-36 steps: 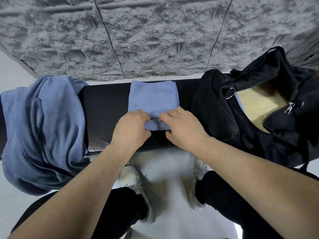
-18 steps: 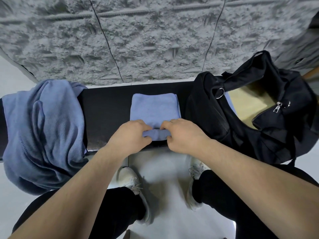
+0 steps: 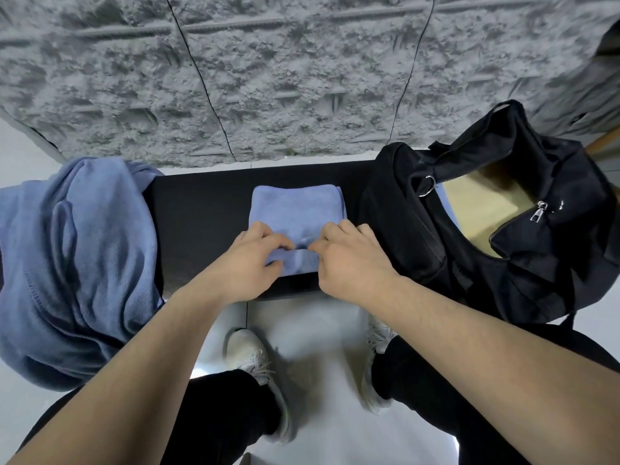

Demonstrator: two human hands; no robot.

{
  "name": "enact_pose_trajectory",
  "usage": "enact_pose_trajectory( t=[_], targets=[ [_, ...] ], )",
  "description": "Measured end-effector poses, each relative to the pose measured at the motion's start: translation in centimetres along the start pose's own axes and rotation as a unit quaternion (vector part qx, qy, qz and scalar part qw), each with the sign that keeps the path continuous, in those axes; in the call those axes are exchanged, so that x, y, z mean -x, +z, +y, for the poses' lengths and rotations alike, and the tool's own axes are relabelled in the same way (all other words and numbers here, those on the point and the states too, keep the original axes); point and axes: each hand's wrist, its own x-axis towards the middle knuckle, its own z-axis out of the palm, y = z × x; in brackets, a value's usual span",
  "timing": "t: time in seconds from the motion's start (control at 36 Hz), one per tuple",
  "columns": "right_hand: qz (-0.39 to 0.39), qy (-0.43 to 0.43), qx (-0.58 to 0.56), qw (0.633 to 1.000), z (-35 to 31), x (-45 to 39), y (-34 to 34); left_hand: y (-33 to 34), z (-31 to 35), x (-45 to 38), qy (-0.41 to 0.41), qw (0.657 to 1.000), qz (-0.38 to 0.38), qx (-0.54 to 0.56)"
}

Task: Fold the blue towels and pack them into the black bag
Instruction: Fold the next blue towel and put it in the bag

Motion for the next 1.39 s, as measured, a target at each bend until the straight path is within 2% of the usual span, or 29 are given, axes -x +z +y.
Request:
enact_pose_trajectory(
  t=[0.08, 0.22, 0.39, 0.56, 0.72, 0.86, 1.06, 1.22, 1.39],
  targets=[
    [0.013, 0.004, -0.016, 1.0, 0.1, -0.1, 0.1, -0.4, -0.1, -0.1, 0.011, 0.999, 0.026, 0.023],
    [0.028, -0.007, -0.015, 0.999, 0.5, -0.5, 0.0, -0.3, 0.3, -0.4, 0.024, 0.997, 0.072, -0.003],
    [0.097, -0.025, 0.019, 0.995, 0.3, -0.4, 0.8, 0.0, 0.7, -0.3, 0.043, 0.98, 0.153, -0.117],
    [0.066, -0.041, 0.058, 0.995, 0.3, -0.5, 1.6, 0.7, 0.9, -0.6, 0.031, 0.973, 0.189, -0.126],
    [0.049, -0.051, 0.016, 0.997, 0.8, -0.9, 1.1, 0.8, 1.5, -0.2, 0.007, 0.976, 0.176, -0.129],
    [0.043, -0.039, -0.003, 0.998, 0.9, -1.1, 1.0, 1.0, 1.6, 0.1, 0.015, 0.974, 0.137, -0.18],
    [0.018, -0.036, -0.02, 0.999, 0.8, -0.9, 0.5, 1.6, 1.5, -0.3, 0.031, 0.969, 0.165, -0.182],
    [-0.019, -0.025, -0.051, 0.998, 0.8, 0.0, 0.1, 1.1, 2.4, 0.2, -0.013, 0.982, 0.101, -0.157],
    [-0.062, 0.0, -0.094, 0.994, 0.8, 0.3, -0.6, 1.1, 2.3, 0.5, -0.017, 0.99, 0.067, -0.123]
  ],
)
